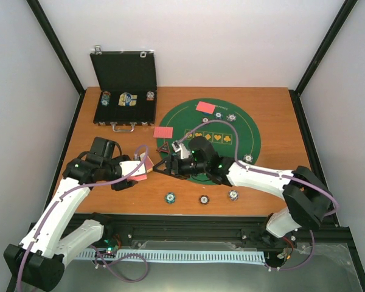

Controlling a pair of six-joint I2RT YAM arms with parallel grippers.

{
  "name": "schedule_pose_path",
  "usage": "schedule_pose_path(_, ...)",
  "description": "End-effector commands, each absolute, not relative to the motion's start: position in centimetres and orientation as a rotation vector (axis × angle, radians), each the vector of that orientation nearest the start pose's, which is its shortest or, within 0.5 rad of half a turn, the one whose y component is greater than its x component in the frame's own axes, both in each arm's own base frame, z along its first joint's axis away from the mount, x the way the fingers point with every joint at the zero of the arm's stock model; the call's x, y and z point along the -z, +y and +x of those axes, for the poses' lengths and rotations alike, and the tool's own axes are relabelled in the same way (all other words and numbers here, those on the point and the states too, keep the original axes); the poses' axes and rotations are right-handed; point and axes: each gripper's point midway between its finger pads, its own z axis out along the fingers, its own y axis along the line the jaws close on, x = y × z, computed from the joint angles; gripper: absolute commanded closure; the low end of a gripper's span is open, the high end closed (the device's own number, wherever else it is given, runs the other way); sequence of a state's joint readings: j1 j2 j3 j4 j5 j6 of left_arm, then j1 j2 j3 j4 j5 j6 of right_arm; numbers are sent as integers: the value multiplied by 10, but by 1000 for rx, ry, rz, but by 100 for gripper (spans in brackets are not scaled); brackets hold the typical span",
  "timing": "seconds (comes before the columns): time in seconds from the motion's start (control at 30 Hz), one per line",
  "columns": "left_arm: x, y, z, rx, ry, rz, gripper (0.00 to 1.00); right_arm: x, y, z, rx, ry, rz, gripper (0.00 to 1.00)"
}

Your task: Distribute texas hold em gaming equipment

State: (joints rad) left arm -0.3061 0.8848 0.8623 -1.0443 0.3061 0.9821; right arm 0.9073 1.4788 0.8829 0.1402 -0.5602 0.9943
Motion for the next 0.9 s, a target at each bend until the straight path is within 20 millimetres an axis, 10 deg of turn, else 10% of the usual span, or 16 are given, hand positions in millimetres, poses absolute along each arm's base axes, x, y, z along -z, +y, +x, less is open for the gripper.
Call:
schedule_pose_path(0.0,-191,-123,191,167,1913,1581,62,-205,420,184,-1716,2368,-380,22)
schedule_pose_path(0.87,-188,-119,186,149,1901,1619,62,-189,486,172,-1874,2398,-464,23)
